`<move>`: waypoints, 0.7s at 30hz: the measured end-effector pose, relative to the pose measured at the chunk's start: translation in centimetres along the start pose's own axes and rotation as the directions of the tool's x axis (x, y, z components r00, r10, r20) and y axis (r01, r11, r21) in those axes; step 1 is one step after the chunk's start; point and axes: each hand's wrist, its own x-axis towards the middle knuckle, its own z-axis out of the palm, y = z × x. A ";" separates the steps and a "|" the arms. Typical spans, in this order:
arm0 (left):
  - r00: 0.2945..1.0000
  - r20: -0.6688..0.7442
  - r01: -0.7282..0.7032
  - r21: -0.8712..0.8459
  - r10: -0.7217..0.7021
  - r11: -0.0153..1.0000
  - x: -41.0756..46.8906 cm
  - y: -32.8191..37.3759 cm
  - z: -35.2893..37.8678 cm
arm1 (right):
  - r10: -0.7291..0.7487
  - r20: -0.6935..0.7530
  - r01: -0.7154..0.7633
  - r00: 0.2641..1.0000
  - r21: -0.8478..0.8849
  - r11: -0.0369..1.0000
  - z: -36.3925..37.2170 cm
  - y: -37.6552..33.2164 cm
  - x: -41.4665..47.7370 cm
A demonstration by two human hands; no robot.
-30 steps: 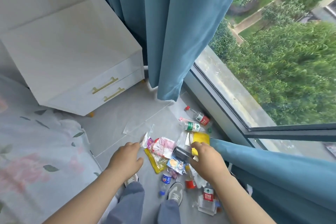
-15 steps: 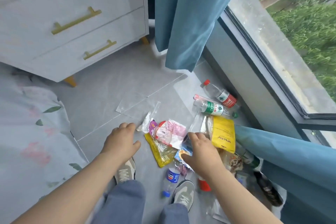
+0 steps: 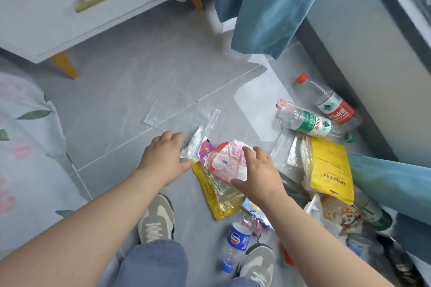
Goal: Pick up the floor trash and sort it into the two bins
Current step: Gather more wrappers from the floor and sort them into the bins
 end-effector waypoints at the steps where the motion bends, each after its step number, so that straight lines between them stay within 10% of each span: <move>1: 1.000 -0.007 -0.004 -0.002 0.004 1.000 0.9 -0.1 0.7 | 0.004 -0.002 -0.004 1.000 0.006 1.000 0.9 0.1 0.8; 21: 0.993 -0.104 -0.043 0.165 0.061 0.985 11.6 -2.3 6.8 | 0.062 -0.110 -0.055 0.992 0.066 0.996 11.7 0.6 5.7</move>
